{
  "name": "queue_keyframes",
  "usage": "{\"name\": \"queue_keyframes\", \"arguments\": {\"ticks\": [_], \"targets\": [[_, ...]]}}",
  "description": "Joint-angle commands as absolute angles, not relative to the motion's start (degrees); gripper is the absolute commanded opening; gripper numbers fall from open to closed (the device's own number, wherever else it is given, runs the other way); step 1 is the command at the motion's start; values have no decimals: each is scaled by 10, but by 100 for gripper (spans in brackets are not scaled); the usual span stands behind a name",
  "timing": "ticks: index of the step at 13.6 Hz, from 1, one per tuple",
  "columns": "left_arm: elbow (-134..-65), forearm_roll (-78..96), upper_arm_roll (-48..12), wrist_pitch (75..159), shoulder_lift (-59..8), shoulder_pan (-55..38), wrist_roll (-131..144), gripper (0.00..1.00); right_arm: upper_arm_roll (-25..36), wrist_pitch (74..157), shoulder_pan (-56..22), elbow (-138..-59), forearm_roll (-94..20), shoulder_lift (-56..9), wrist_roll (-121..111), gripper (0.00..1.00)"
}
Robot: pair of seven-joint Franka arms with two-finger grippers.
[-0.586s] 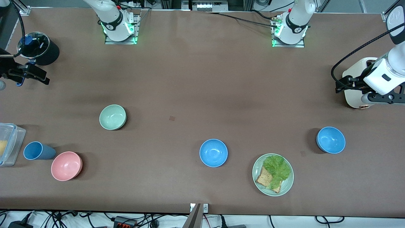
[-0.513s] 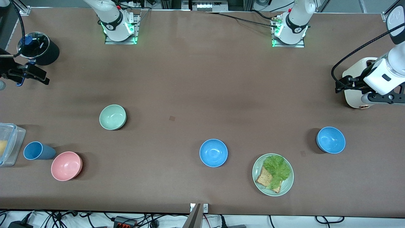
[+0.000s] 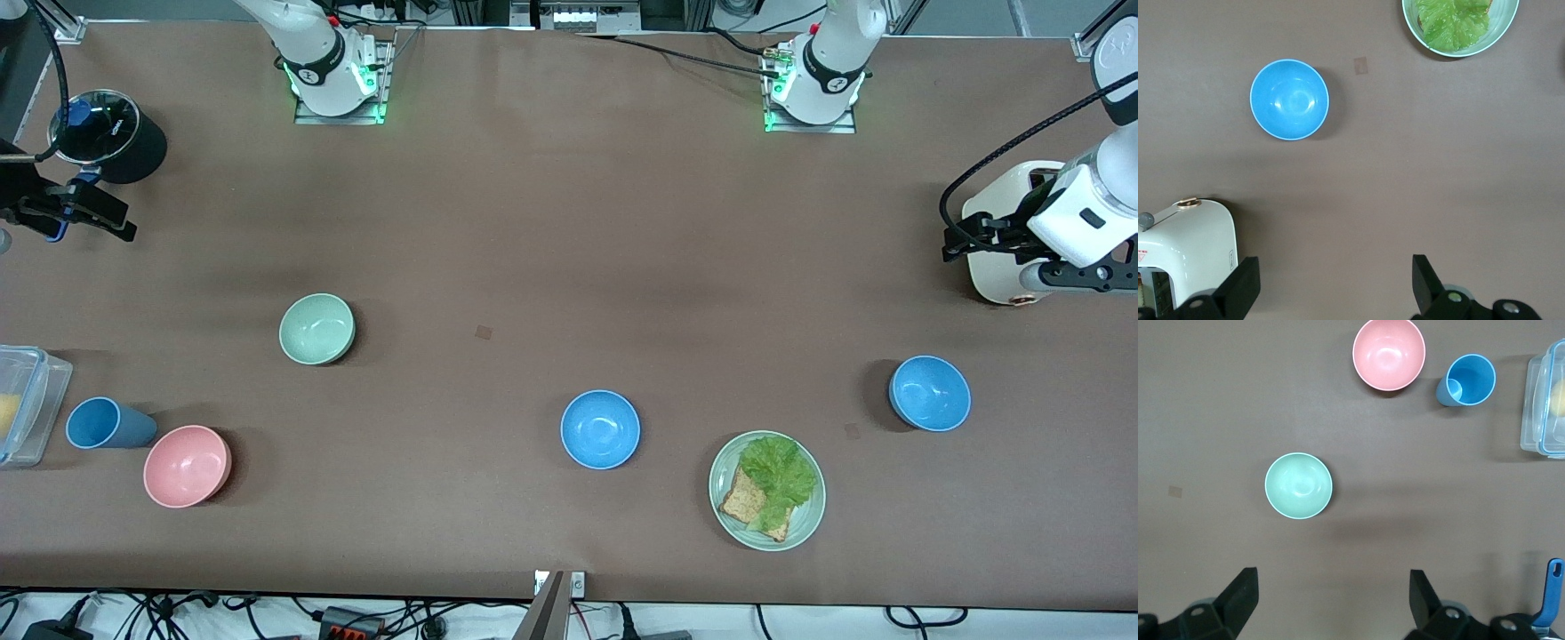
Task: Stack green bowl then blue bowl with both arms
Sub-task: 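Move the right gripper out toward the pale green bowl, then lower the right gripper and grasp the pale green bowl rim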
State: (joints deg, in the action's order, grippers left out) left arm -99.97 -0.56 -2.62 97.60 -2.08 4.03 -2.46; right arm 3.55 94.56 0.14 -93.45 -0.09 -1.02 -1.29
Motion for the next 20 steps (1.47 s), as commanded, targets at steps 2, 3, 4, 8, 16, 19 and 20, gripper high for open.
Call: {"name": "queue_keyframes", "arguments": {"ticks": [2, 3, 4, 8, 16, 19, 20], "targets": [[-980, 4, -25, 962, -30, 42, -25, 100, 29, 970, 13, -946, 6, -32, -23, 100], [-980, 4, -25, 962, -30, 42, -25, 100, 29, 973, 13, -947, 6, -47, -23, 100], [-980, 4, -26, 962, -30, 42, -25, 100, 30, 976, 14, -947, 6, -68, -23, 100], [-980, 5, -26, 962, -30, 42, -25, 100, 30, 1019, 10, -948, 7, -169, -23, 100], [-980, 5, -26, 964, -30, 42, -25, 100, 28, 1081, -25, -963, 5, -322, -18, 100], [-980, 5, -26, 965, -30, 42, -25, 100, 27, 1101, -38, -966, 0, -351, -14, 100], [-980, 5, -26, 965, -30, 42, -25, 100, 27, 1104, -37, -966, -3, -358, -13, 96]]}}
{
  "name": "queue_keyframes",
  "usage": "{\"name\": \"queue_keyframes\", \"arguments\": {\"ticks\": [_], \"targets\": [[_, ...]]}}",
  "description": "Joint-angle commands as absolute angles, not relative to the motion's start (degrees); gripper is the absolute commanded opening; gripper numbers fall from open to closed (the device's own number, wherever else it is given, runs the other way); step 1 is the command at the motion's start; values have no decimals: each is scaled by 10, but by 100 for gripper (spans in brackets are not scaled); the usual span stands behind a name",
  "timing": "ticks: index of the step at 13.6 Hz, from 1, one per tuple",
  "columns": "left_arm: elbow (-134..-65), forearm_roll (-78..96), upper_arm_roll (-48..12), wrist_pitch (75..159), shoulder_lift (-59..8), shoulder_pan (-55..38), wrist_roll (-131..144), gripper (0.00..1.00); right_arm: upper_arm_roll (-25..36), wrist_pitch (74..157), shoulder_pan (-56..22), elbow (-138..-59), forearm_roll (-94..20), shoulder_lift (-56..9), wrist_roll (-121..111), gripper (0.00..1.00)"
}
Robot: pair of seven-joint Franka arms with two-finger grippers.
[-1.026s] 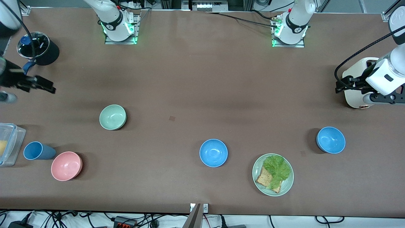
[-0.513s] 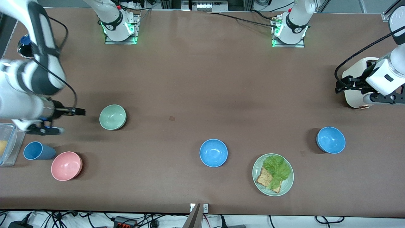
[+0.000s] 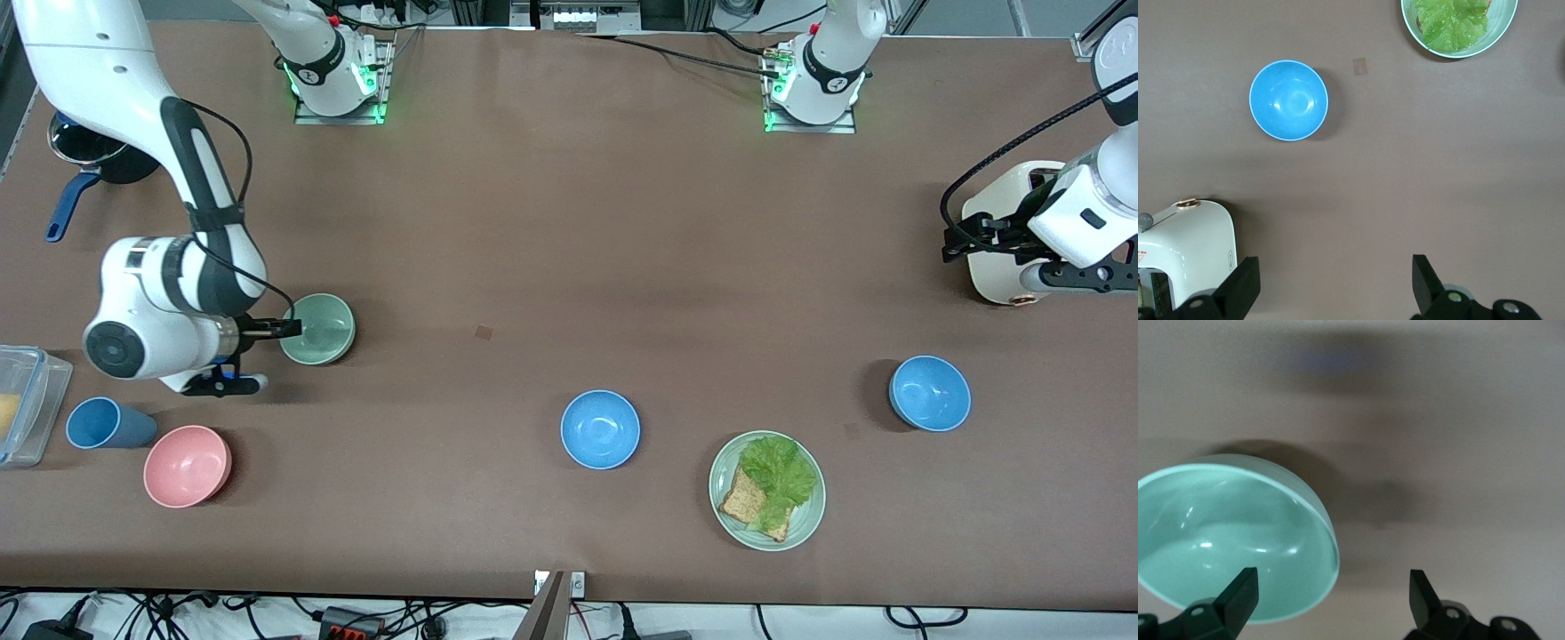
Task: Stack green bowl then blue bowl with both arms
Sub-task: 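Lower the right gripper and grasp the pale green bowl rim, then slide the pale green bowl with the right gripper toward the table middle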
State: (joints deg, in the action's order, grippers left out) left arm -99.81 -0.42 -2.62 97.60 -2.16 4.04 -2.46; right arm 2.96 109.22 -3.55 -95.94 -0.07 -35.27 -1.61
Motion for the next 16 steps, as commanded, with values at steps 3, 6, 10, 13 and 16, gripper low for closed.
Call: {"name": "queue_keyframes", "arguments": {"ticks": [3, 6, 10, 13, 16], "targets": [[-980, 5, -26, 965, -30, 42, -25, 100, 27, 1118, -37, -965, -9, -364, -12, 39], [-980, 5, -26, 965, -30, 42, -25, 100, 27, 1120, -37, -962, -44, -375, -13, 12], [-981, 6, -26, 965, -30, 42, -25, 100, 25, 1113, -66, -945, -46, -372, -13, 0], [-981, 6, -26, 965, -30, 42, -25, 100, 25, 1111, -119, -918, -47, -370, -11, 0], [-981, 6, -26, 965, -30, 42, -25, 100, 25, 1111, -212, -891, -51, -369, 104, 0]]}}
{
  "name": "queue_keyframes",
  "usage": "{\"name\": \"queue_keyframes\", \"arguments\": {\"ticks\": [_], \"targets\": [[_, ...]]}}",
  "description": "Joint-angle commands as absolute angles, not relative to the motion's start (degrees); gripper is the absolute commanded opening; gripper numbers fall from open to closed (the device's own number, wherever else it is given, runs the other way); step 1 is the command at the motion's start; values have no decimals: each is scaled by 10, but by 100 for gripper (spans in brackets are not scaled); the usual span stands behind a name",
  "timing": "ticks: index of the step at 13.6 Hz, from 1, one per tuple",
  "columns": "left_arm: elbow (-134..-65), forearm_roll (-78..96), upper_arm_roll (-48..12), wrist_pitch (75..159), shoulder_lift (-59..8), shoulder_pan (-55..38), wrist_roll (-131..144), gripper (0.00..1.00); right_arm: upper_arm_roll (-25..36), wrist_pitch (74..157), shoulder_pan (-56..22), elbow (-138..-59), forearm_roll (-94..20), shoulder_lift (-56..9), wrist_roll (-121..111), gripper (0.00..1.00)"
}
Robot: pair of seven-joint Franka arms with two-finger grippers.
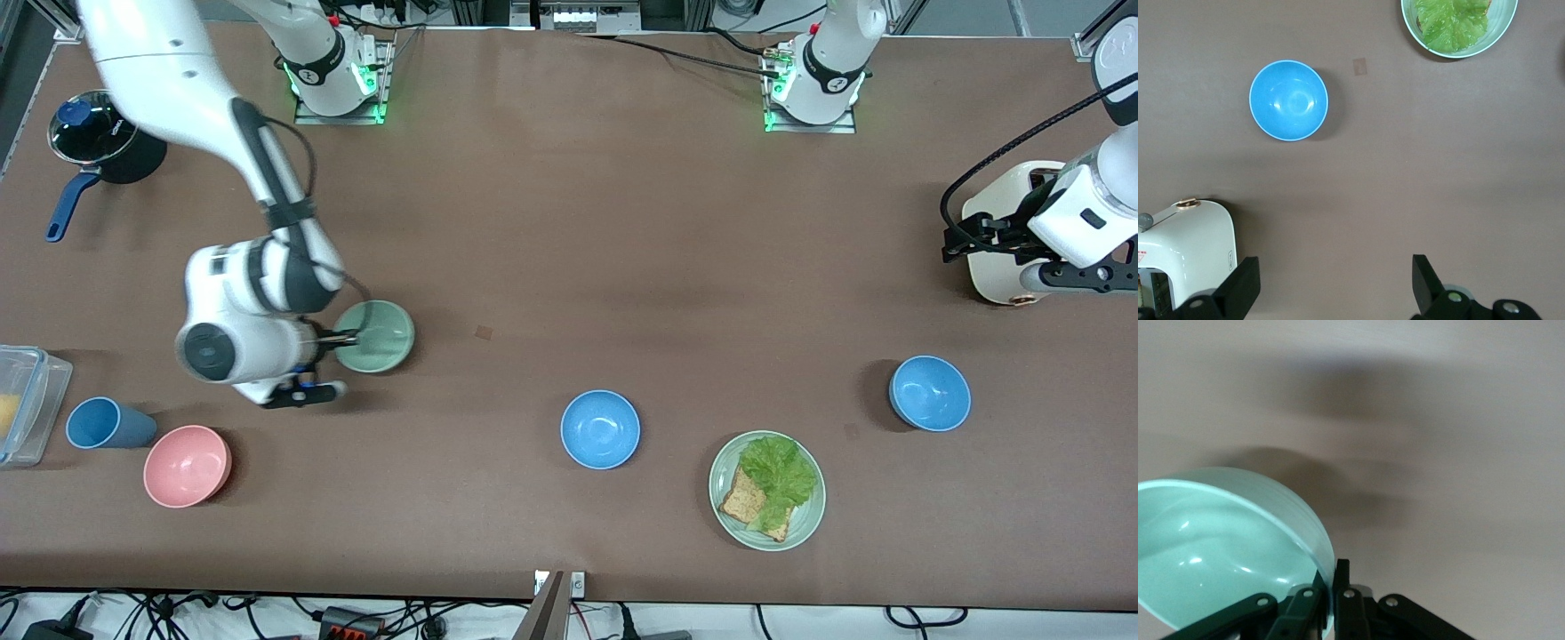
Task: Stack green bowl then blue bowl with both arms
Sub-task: 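Slide the pale green bowl with the right gripper toward the table middle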
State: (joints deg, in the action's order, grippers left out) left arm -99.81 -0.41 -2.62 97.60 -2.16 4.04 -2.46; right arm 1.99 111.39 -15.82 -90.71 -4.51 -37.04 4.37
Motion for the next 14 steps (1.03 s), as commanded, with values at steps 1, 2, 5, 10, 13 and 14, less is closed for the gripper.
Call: {"name": "queue_keyframes", "arguments": {"ticks": [1, 2, 5, 10, 13, 14], "targets": [[-980, 6, -26, 965, -30, 42, -25, 100, 23, 1112, -240, -890, -54, -369, 124, 0], [-980, 6, -26, 965, -30, 42, -25, 100, 23, 1112, -262, -888, -75, -369, 136, 0], [-980, 6, -26, 965, -31, 43, -25, 100, 23, 1119, -305, -886, -172, -374, 160, 0], [-980, 6, -26, 965, -31, 43, -25, 100, 23, 1150, -345, -884, -170, -396, 210, 0], [-980, 5, -25, 965, -31, 42, -22, 100, 23, 1175, -358, -883, -177, -409, 246, 0], [-980, 6, -25, 965, -33, 43, -23, 100, 23, 1175, -360, -883, -176, -409, 251, 0]]}}
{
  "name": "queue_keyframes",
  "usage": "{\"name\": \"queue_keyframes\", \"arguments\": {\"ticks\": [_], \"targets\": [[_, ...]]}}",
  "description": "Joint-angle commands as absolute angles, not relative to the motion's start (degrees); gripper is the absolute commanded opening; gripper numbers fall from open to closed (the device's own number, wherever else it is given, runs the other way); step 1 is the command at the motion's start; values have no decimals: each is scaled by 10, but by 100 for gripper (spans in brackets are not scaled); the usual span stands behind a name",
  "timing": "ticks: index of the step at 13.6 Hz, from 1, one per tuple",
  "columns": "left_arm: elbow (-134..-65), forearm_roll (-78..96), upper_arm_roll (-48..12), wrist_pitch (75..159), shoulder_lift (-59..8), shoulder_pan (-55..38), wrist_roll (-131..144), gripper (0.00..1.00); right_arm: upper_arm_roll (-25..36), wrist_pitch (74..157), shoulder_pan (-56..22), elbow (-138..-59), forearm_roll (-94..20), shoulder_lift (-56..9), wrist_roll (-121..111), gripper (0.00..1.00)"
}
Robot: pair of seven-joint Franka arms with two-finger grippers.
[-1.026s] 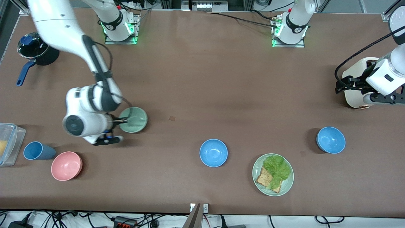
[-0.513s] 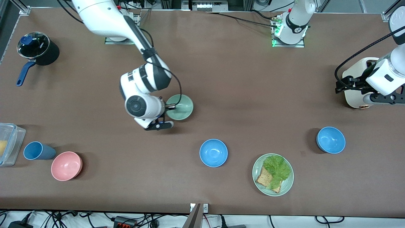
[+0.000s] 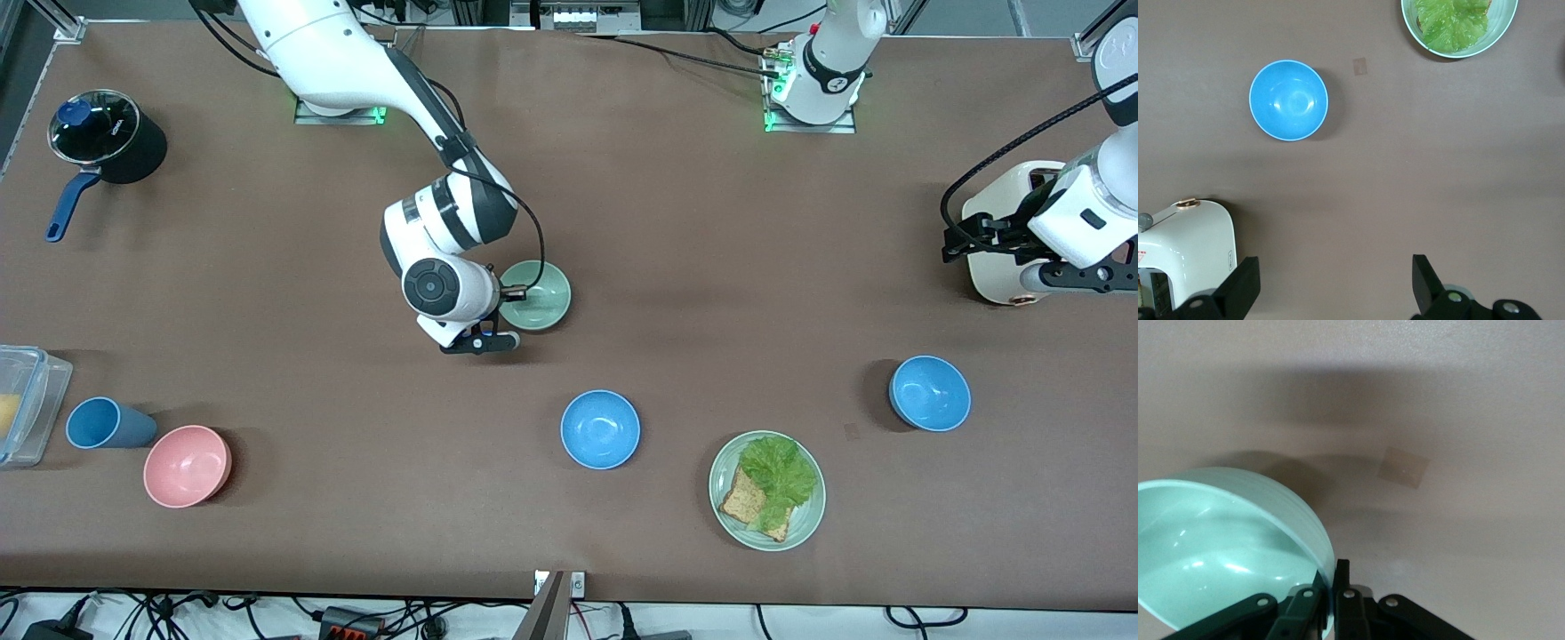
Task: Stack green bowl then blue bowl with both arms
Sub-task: 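Slide the pale green bowl with the right gripper toward the table middle, then release the green bowl and withdraw the right gripper while the left gripper reaches out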
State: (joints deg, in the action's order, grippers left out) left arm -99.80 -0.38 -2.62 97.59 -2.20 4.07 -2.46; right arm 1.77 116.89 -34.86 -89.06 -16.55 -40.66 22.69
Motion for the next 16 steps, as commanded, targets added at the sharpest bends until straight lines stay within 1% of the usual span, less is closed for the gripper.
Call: {"name": "queue_keyframes", "arguments": {"ticks": [1, 2, 3, 4, 6, 8, 10, 12, 14, 16], "targets": [[-980, 5, -25, 965, -33, 43, -23, 100, 23, 1176, -360, -883, -178, -410, 254, 9], [-980, 5, -25, 965, -33, 43, -24, 100, 23, 1175, -360, -881, -178, -410, 264, 81], [-980, 5, -25, 965, -33, 43, -24, 100, 23, 1170, -360, -875, -175, -403, 274, 100], [-980, 5, -25, 965, -33, 43, -24, 100, 25, 1164, -359, -851, -170, -397, 276, 100], [-980, 4, -25, 965, -34, 42, -24, 100, 33, 1104, -346, -822, -157, -363, 273, 100], [-980, 3, -25, 965, -38, 42, -24, 100, 57, 1044, -339, -768, -120, -333, 271, 100], [-979, 4, -24, 966, -45, 42, -25, 100, 88, 1008, -334, -744, -92, -306, 262, 100], [-976, 3, -20, 967, -59, 43, -25, 100, 121, 994, -326, -735, -91, -277, 229, 100], [-941, -1, -19, 962, -95, 58, -25, 100, 162, 969, -324, -735, -92, -255, 193, 100], [-936, -1, -18, 964, -113, 62, -26, 100, 204, 952, -323, -734, -92, -249, 172, 100]]}}
